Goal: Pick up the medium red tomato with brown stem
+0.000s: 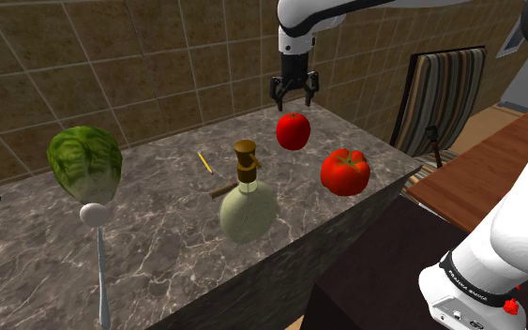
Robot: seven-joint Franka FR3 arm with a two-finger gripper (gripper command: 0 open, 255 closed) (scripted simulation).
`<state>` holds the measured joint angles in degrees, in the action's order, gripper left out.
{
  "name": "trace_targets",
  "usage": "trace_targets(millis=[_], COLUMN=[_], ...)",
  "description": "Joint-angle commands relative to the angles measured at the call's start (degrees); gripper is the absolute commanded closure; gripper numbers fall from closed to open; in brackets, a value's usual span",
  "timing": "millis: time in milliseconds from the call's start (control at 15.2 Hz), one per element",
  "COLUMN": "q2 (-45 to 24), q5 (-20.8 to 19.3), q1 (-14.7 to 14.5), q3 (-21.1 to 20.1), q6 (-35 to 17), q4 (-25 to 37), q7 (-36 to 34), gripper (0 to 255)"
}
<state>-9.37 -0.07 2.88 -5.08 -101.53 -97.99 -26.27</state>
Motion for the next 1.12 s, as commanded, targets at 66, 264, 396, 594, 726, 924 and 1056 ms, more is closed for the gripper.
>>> trace_targets(millis=[66,264,396,594,726,924,1056], q2=[-0.2,-0.1,-0.2,-0.2,-0.2,0.0,0.2], q5=[0.0,0.0,0.0,0.0,0.0,0.0,0.0], q1=[0.0,0.0,0.0,0.0,0.1,0.0,0.0], q3=[0.0,0.0,0.0,0.0,0.0,0.0,0.0], q6=[-1.9,-2.0,-2.0,-2.0,-1.9,-0.4,1.0], q4=[-1.7,-1.9,-1.8,-1.8,-1.7,-0.5,0.9], q7=[0.0,0.1,0.0,0.0,0.1,0.0,0.0], gripper=[0,255,255,255,255,255,255])
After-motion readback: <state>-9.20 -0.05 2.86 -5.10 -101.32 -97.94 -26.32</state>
